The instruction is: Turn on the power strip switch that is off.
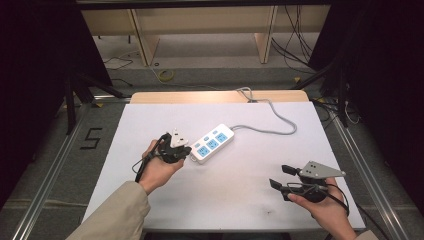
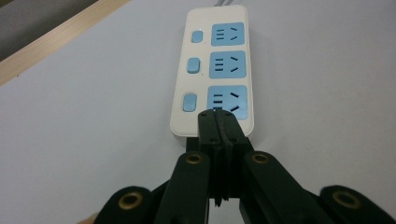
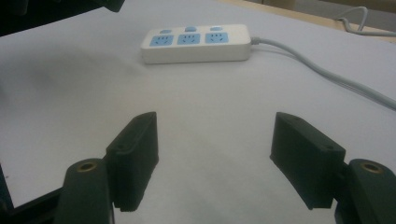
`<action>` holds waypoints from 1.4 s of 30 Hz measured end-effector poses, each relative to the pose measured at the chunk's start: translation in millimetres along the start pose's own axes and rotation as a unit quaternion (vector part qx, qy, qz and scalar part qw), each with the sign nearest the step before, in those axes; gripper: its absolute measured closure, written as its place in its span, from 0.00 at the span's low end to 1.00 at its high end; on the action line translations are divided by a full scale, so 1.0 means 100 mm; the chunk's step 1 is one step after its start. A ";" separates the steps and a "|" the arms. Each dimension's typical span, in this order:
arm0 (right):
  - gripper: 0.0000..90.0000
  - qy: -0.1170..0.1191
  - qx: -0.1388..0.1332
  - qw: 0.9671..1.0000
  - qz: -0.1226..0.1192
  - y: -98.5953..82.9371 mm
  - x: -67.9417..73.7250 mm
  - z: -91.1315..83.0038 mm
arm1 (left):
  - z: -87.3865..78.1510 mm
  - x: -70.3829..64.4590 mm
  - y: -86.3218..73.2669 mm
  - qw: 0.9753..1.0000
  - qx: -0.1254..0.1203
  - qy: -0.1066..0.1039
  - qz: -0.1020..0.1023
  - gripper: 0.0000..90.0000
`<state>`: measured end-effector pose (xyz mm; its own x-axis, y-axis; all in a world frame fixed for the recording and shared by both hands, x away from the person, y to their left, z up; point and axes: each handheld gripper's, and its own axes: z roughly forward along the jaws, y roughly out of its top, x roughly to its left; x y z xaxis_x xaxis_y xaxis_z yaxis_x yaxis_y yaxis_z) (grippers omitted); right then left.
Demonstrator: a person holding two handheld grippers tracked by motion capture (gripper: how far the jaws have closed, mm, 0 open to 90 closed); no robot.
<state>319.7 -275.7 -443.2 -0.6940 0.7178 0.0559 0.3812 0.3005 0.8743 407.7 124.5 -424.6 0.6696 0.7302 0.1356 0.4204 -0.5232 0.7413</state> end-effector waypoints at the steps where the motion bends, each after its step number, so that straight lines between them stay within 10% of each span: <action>1: 0.36 0.000 0.000 1.000 0.000 0.00 0.00 0.00 | 0.00 0.00 0.00 1.000 0.000 0.001 -0.001 1.00; 42: 0.36 -0.002 0.003 1.000 0.000 0.00 0.00 0.00 | 0.19 0.06 0.16 1.000 0.002 0.000 -0.004 1.00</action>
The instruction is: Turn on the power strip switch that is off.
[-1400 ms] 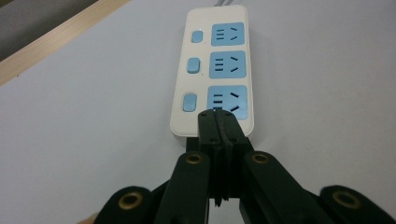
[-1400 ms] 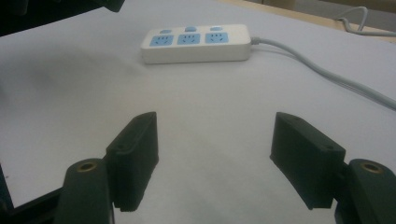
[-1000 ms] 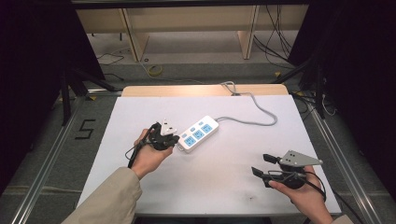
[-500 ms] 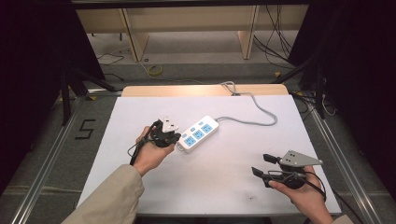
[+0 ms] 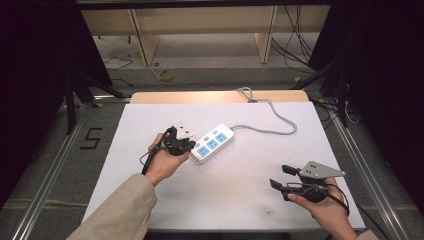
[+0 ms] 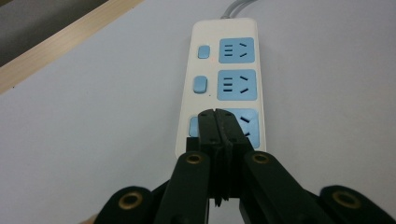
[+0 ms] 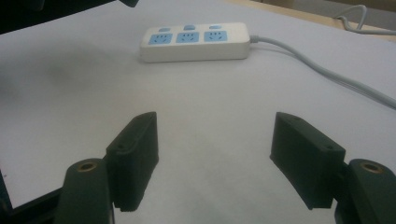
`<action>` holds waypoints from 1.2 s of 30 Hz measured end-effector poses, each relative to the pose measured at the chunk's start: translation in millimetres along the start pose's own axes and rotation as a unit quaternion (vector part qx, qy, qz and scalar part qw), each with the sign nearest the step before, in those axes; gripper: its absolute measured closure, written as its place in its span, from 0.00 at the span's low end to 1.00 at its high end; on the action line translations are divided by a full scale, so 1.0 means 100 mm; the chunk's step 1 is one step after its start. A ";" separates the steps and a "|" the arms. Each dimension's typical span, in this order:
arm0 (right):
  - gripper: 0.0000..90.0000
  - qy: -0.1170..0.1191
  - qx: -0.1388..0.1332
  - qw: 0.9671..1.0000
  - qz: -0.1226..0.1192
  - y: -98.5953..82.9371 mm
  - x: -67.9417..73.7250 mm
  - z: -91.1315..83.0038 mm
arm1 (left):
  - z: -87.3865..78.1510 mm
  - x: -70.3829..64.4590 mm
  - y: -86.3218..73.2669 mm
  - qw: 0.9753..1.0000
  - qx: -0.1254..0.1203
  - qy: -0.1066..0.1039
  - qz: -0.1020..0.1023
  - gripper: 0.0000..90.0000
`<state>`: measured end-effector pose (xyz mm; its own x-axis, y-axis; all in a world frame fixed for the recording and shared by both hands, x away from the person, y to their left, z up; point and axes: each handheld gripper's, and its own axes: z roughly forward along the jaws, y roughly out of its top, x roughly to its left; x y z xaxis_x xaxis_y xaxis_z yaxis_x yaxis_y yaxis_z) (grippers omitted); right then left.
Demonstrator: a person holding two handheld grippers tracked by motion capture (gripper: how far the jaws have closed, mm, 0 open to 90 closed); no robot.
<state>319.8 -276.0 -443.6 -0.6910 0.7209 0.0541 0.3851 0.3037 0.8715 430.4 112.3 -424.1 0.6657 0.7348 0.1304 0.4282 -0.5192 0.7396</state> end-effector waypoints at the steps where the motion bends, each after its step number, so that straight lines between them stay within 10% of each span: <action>1: 0.36 0.000 0.001 1.000 0.000 0.00 0.00 0.00 | 0.00 0.00 0.00 1.000 0.001 0.000 -0.001 1.00; 36: 0.36 -0.002 0.001 1.000 -0.001 0.00 0.00 0.00 | 0.20 0.01 0.16 1.000 0.007 0.000 -0.007 1.00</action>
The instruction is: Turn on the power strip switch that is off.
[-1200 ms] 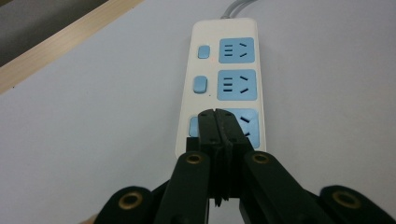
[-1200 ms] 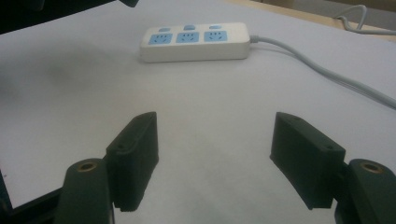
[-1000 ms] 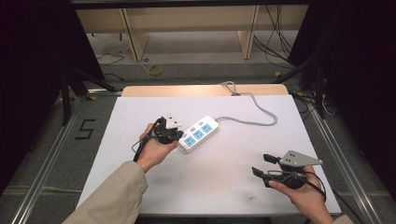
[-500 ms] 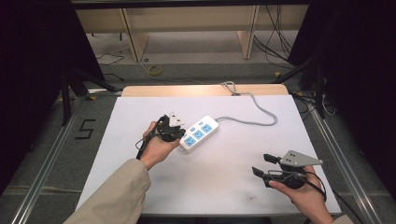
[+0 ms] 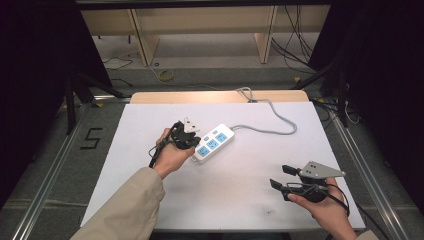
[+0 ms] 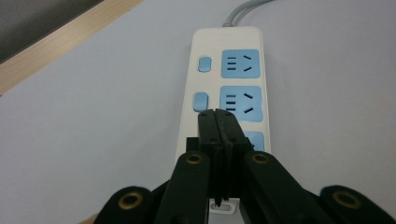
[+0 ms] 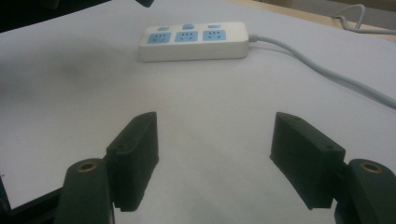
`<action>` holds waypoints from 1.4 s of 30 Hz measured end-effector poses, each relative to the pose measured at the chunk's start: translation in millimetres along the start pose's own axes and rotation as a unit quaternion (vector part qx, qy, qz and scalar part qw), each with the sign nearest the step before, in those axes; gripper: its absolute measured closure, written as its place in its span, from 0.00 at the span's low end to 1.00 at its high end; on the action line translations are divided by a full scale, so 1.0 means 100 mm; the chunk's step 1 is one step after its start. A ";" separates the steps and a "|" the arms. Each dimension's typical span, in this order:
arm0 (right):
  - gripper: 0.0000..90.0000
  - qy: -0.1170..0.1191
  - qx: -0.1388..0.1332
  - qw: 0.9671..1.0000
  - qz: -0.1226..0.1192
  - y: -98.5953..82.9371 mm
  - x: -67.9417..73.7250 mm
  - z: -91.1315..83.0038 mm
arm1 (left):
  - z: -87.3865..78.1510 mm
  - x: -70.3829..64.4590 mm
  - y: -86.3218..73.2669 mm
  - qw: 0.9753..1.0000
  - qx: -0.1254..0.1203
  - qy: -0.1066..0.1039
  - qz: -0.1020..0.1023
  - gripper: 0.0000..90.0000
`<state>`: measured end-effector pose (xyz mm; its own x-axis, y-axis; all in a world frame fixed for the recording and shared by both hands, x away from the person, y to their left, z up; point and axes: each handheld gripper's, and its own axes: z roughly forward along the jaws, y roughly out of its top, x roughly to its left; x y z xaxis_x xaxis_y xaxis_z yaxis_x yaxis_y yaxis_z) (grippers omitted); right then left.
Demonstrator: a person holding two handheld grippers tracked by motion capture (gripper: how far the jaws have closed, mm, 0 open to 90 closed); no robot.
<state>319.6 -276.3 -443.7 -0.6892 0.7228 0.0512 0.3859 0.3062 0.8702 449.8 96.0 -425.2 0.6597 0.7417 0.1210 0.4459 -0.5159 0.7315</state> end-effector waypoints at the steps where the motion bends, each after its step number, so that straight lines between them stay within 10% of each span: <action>1: 0.36 0.000 0.000 1.000 0.000 0.00 0.00 0.00 | 0.00 0.00 0.00 1.000 0.000 0.000 -0.001 1.00; 42: 0.36 0.004 0.004 1.000 0.001 -0.01 0.00 0.01 | 0.24 0.02 0.12 1.000 0.018 -0.005 -0.005 1.00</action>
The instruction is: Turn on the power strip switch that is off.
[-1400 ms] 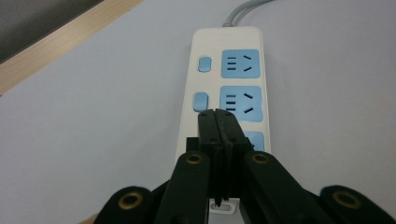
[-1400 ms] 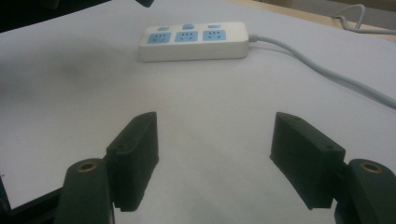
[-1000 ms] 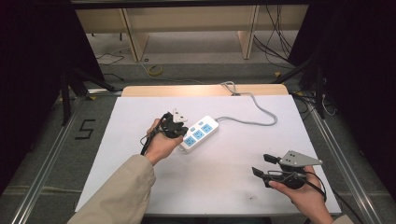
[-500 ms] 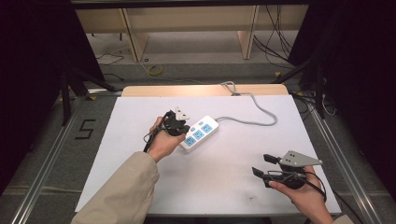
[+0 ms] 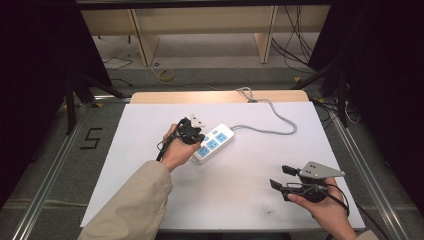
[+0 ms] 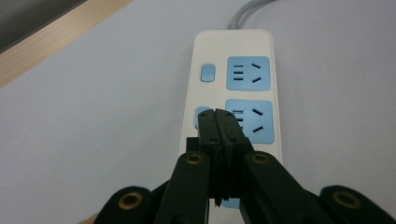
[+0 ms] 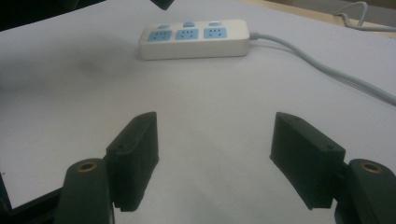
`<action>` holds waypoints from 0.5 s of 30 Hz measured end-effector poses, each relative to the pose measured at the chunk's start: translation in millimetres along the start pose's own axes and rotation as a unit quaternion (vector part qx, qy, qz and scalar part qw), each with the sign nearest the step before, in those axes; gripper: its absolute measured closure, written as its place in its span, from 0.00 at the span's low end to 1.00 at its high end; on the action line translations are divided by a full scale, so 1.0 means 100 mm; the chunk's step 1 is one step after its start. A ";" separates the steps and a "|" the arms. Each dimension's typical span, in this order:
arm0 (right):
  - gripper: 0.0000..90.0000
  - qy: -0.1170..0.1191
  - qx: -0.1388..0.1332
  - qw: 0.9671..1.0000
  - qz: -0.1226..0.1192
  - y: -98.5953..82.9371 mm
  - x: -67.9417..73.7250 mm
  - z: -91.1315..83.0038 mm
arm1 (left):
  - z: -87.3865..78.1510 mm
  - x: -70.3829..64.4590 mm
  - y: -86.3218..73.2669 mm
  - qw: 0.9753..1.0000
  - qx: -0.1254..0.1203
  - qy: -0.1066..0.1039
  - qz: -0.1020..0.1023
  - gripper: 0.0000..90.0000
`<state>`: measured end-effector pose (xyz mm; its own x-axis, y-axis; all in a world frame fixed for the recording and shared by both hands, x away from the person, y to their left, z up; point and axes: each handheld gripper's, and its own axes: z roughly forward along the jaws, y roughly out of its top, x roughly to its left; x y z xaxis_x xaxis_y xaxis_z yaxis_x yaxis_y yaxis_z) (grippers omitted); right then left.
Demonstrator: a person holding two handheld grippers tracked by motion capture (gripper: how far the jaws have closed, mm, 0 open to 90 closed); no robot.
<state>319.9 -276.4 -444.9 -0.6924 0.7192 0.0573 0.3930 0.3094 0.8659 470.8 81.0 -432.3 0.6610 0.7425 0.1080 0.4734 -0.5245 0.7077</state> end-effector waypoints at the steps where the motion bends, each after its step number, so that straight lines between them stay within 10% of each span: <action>1: 0.36 0.000 0.000 1.000 0.000 0.00 0.00 0.00 | 0.00 0.00 0.00 1.000 0.001 0.000 -0.001 1.00; 15: 0.36 0.002 0.000 1.000 0.001 0.00 0.00 0.00 | 0.06 -0.01 0.12 1.000 0.007 -0.003 0.002 1.00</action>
<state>319.9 -276.2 -445.1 -0.6946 0.7168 0.0612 0.3937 0.3076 0.8662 479.3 71.9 -428.1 0.6661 0.7383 0.1061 0.4796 -0.5329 0.6971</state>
